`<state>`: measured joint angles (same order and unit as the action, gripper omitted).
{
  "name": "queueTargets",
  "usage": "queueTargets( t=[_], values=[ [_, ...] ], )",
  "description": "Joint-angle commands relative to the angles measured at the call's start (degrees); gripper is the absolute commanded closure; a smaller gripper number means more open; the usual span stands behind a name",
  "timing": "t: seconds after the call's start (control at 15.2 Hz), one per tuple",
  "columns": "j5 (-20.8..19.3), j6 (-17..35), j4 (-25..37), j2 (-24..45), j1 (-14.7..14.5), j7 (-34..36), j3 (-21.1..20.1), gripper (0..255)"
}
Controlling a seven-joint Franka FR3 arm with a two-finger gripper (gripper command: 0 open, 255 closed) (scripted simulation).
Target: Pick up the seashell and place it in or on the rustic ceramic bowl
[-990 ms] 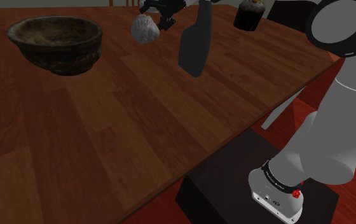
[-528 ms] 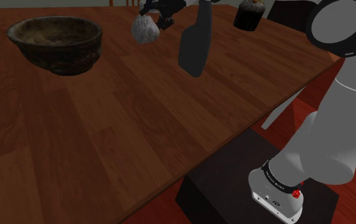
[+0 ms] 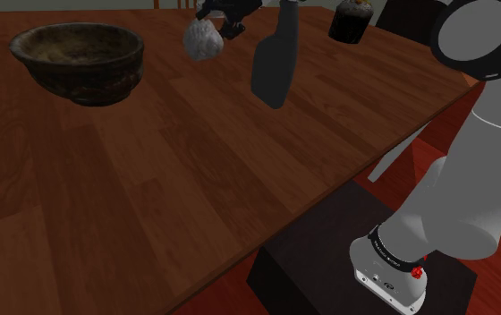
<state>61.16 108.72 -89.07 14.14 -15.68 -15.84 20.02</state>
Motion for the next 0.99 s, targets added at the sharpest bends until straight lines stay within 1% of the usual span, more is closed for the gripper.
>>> queueTargets(
  t=[0.0,0.92],
  values=[
    [-0.4,-0.7,0.9,-0.1,0.0,0.9,0.1,255],
    [-2.1,-7.0,11.8,0.9,1.2,8.8,0.7,255]
  ],
)
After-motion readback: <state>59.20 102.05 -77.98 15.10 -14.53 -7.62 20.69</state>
